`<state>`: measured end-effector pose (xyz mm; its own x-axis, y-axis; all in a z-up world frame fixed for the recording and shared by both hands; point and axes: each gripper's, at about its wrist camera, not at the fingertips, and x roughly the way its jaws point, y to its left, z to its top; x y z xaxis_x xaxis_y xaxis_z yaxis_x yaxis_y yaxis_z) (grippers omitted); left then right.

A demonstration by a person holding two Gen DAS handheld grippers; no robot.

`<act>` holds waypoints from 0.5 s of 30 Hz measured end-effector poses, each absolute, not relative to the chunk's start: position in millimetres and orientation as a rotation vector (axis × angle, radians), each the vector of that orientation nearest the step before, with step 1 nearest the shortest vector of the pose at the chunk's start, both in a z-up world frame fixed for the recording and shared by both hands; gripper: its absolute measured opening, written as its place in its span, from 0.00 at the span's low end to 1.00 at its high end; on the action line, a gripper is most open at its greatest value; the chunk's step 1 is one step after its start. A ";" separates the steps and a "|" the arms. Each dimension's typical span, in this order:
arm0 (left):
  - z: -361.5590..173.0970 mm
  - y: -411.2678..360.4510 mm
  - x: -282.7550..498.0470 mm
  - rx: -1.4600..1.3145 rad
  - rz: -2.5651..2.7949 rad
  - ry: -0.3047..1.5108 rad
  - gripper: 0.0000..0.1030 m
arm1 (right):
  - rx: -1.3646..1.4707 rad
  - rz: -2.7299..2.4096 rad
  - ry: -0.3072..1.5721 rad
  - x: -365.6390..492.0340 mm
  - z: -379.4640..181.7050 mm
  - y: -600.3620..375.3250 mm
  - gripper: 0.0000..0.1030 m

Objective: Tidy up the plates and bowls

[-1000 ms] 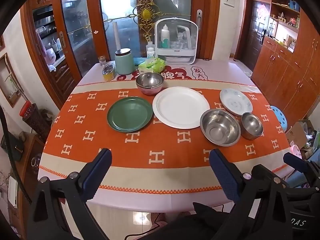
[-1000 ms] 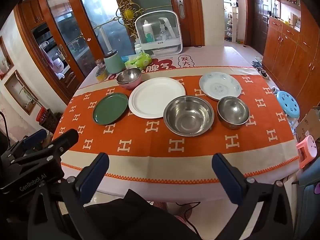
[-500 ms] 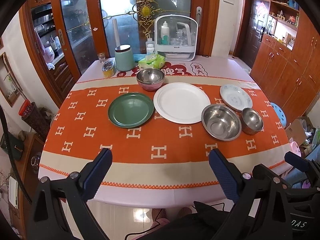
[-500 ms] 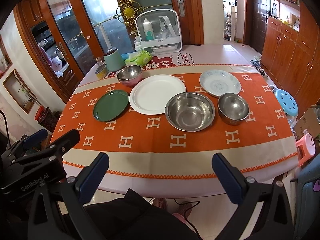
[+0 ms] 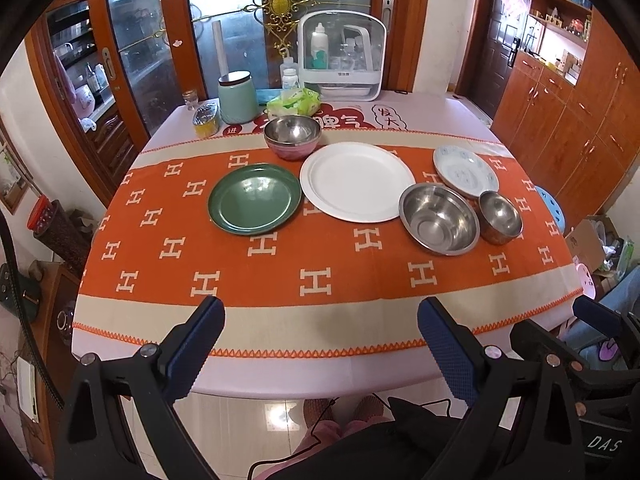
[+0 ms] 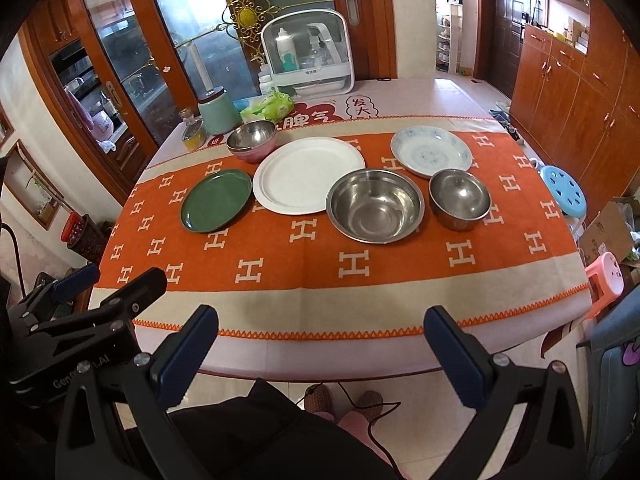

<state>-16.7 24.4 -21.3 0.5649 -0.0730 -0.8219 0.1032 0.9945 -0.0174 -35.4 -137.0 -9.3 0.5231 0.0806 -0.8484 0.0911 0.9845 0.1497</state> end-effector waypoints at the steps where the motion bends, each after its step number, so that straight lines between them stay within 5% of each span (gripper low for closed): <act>1: -22.3 25.4 -16.8 0.035 -0.107 0.966 0.94 | 0.187 -0.010 1.023 -35.8 -9.8 -135.9 1.00; 15: -48.0 28.3 -3.4 0.052 -0.183 1.035 0.94 | 0.287 -0.076 1.050 -49.6 -33.4 -133.0 0.99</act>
